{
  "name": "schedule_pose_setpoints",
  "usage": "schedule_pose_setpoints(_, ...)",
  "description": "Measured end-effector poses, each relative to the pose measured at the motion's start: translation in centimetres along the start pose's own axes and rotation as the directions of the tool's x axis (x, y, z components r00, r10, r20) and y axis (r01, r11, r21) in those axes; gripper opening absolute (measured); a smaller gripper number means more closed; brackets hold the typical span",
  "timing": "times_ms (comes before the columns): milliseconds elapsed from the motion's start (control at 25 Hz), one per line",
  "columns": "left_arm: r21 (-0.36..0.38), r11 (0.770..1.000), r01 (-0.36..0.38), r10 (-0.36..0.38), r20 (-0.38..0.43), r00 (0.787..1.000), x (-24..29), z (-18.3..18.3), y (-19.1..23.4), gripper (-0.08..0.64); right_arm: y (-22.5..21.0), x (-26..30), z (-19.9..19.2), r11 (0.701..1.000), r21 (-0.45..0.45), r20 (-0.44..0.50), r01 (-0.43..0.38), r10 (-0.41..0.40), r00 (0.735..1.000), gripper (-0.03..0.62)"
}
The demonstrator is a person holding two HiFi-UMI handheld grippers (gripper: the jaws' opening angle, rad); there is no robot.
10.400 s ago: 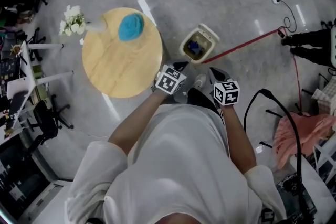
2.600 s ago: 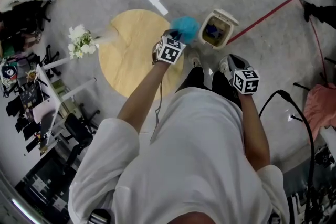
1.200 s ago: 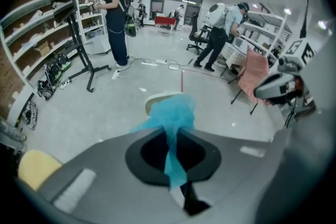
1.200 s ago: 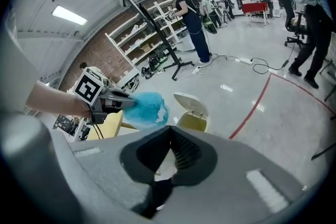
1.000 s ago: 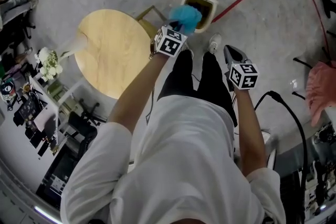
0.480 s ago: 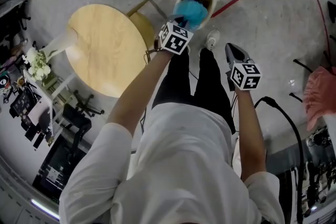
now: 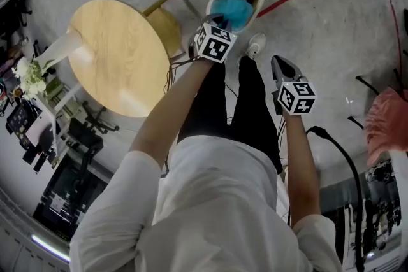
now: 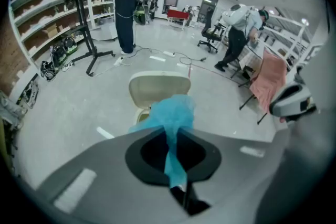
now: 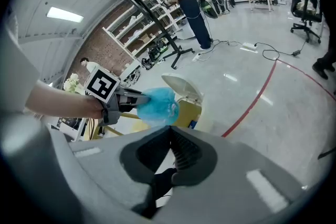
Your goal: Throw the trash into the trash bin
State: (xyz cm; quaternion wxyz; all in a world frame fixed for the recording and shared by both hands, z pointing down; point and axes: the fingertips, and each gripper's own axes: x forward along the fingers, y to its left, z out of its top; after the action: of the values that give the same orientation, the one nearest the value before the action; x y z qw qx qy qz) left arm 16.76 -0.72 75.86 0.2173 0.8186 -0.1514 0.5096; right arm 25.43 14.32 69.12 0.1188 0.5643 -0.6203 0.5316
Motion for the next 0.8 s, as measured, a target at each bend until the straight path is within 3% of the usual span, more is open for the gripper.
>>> schedule_pose_setpoints(800, -0.085, 0.996, -0.011, 0.012, 0.01, 1.0, 7.1, -2.6, 2.2, 0.009, -4.2, 6.4, -2.5, 1.0, 0.02, 0.009, -0.02, 0.02, 1.0, 0.0)
